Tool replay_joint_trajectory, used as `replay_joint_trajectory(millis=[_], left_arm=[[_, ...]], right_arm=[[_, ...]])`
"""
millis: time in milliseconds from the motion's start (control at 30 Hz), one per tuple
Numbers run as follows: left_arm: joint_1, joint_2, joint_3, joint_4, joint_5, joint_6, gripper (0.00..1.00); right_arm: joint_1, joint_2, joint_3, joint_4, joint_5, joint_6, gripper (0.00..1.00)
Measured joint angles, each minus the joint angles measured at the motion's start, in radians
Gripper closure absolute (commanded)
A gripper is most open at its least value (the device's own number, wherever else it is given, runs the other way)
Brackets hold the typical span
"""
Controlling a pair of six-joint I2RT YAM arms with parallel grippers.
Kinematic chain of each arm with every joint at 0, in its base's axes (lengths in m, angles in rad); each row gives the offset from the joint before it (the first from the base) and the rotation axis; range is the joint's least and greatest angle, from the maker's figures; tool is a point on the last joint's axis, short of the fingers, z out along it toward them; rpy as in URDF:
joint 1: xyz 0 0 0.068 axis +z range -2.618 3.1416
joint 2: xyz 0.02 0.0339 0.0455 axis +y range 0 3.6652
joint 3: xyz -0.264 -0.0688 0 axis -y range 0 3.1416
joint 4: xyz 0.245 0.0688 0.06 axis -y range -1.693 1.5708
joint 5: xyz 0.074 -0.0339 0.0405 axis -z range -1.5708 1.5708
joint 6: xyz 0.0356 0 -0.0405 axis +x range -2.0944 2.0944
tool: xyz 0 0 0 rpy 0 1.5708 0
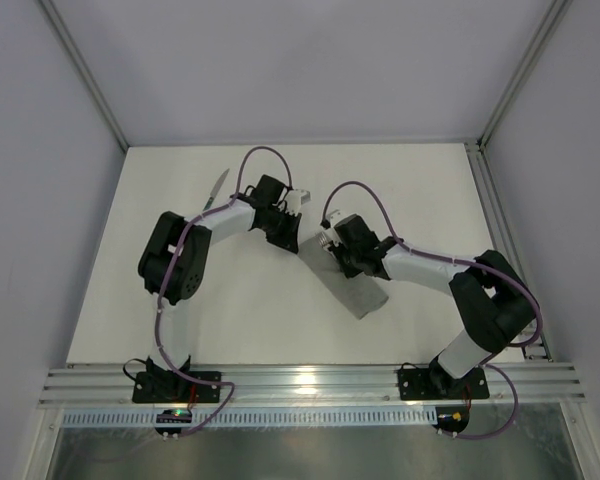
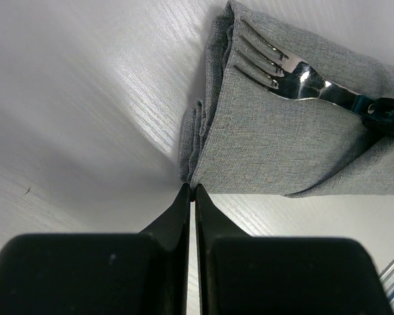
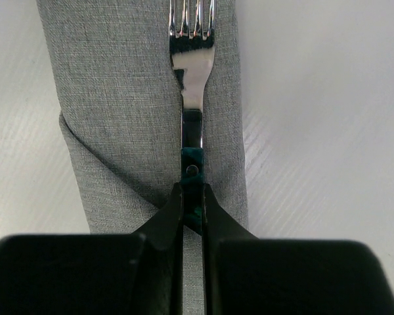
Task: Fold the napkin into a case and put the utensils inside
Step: Stuff the fork into the folded napkin.
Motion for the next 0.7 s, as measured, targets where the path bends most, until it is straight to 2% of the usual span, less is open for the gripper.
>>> replay_joint_trajectory(millis=[267, 533, 633, 667, 700], left_arm=[[0.002, 0.007, 0.009, -0.001, -0.001, 0.008, 1.0], [0.003, 0.011, 0.014, -0.002, 0.002, 0.021, 1.0], [0.003, 0.015, 0.021, -0.008, 0.002, 0.024, 0.97], [0.003, 0.016, 0.022, -0.009, 0.002, 0.025, 0.95], [0.003, 0.016, 0.023, -0.01, 0.002, 0.026, 0.92]], right_arm=[[0.0, 0.002, 0.055, -0.142, 0.032, -0.01, 0.97], [0.0, 0.011, 0.063, -0.169, 0.029, -0.038, 0.95], [0.0, 0.013, 0.063, -0.167, 0.025, -0.043, 0.83], [0.0, 0.015, 0.063, -0.166, 0.024, -0.045, 0.68], [0.0, 0.017, 0.063, -0.165, 0.023, -0.044, 0.63]])
